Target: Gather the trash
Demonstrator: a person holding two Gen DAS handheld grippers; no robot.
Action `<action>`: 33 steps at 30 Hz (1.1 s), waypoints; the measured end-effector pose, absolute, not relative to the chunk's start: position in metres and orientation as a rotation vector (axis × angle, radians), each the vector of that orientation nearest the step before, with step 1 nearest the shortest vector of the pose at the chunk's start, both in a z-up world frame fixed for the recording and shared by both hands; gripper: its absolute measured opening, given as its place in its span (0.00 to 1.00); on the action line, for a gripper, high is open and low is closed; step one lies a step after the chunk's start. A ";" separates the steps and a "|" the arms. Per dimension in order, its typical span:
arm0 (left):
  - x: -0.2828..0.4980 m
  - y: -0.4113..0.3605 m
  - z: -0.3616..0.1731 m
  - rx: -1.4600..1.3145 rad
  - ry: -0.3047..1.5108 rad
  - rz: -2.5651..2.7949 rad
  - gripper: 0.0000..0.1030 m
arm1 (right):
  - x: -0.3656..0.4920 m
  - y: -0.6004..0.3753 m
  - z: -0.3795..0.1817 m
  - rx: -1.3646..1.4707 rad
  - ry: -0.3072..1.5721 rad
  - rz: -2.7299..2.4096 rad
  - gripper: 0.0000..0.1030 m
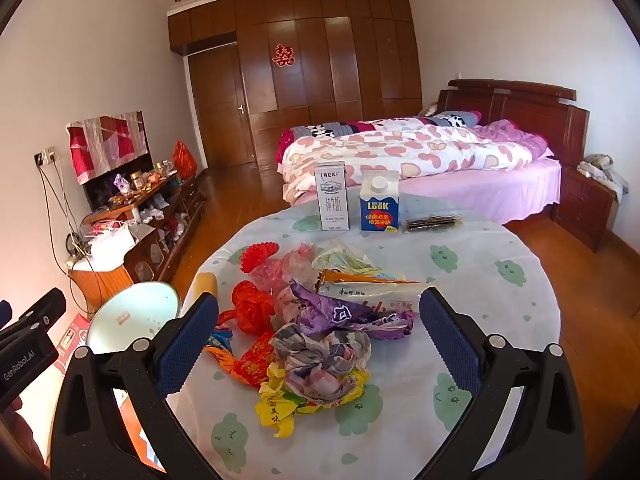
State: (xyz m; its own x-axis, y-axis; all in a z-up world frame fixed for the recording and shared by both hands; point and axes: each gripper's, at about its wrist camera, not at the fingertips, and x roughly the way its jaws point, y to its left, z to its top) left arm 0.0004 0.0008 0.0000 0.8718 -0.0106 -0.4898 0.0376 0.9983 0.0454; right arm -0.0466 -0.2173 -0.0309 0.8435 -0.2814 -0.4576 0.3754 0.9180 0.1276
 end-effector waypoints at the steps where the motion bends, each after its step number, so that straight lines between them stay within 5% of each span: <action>1: 0.001 0.001 0.000 0.053 0.517 -0.025 0.94 | -0.046 -0.217 -0.031 0.217 0.448 -0.349 0.95; 33: 0.000 -0.002 -0.003 0.074 0.521 -0.020 0.94 | -0.044 -0.222 -0.031 0.229 0.454 -0.349 0.95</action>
